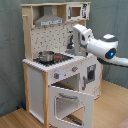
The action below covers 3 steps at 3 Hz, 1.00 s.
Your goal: Play with the kitchen
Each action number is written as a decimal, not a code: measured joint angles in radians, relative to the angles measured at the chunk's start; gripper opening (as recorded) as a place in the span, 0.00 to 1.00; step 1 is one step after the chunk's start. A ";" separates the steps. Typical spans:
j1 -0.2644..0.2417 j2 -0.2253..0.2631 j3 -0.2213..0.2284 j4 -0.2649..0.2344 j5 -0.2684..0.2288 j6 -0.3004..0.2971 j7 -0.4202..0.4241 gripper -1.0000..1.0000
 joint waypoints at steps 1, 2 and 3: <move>0.006 0.042 0.006 0.037 0.067 -0.051 -0.079 1.00; 0.016 0.083 0.014 0.075 0.128 -0.113 -0.150 1.00; 0.026 0.121 0.024 0.112 0.179 -0.181 -0.211 1.00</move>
